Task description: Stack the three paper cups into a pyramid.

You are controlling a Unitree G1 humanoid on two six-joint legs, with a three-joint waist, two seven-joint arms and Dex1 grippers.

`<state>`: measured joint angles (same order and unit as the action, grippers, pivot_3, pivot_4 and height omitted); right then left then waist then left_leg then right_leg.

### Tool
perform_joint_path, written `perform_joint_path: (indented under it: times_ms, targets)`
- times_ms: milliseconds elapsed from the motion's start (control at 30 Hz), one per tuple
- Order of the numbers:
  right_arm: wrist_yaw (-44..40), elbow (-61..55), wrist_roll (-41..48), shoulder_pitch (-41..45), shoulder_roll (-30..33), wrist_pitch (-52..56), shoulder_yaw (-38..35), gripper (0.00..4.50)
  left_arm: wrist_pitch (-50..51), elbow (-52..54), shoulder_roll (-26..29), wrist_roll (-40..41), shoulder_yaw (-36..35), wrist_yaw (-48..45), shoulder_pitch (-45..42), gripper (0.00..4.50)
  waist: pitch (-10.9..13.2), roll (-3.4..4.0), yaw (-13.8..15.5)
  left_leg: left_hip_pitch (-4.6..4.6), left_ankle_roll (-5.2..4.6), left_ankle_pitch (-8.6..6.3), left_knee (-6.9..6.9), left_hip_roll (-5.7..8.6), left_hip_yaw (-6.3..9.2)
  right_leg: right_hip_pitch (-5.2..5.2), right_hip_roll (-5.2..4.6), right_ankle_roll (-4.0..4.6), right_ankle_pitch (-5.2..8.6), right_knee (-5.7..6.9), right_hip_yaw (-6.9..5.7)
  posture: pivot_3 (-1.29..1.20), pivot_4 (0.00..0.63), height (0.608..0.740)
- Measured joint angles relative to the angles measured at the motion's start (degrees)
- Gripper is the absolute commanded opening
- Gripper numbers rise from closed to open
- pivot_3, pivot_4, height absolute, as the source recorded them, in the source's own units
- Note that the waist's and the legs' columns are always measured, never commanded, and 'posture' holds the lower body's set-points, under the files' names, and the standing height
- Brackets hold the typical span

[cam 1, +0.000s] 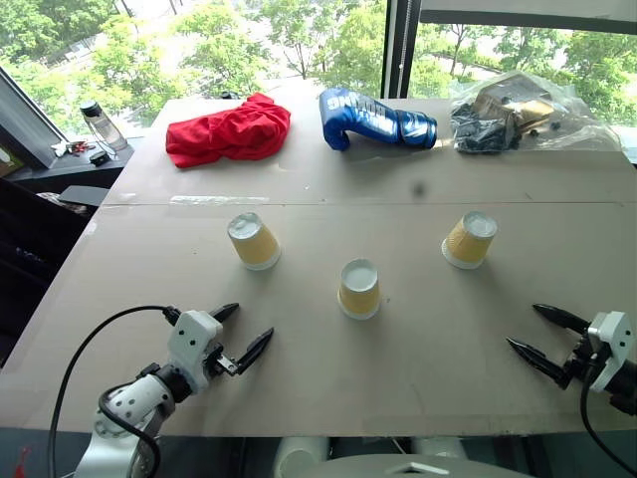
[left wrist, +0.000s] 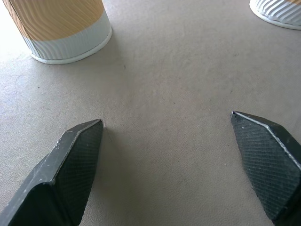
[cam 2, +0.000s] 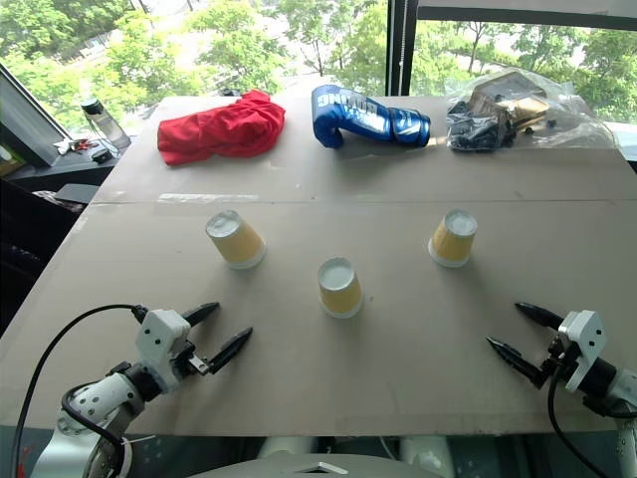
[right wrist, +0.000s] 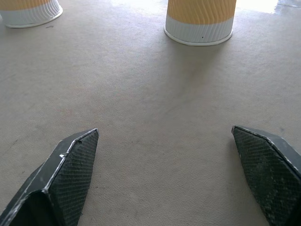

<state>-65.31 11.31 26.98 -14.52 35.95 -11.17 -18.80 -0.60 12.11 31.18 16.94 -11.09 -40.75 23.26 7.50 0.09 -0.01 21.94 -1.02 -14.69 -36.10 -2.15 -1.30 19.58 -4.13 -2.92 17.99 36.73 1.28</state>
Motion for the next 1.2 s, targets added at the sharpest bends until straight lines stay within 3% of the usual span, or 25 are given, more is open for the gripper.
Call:
perform_joint_path:
  times_ms: [1033,1200]
  targets:
    - [-2.32,4.01,-0.01,2.01,0.00,-2.87,-0.01,4.50,-0.40,-0.08,-0.75,0.15,-0.19,-0.47,-0.10,4.44,0.04,-0.09,-0.01,0.00,0.00,0.00,-0.03,0.01,0.00,-0.02,0.01,-0.01,0.00,0.00,-0.01,0.00,0.150,0.740]
    - [-3.00,-3.78,1.86,1.21,-0.26,2.81,2.81,4.50,4.36,2.84,2.41,7.19,-0.13,-6.81,-0.24,4.44,0.31,-0.28,-0.36,0.05,0.00,0.00,-0.03,-0.05,0.05,0.06,0.04,0.00,0.00,0.06,-0.05,0.00,0.150,0.740]
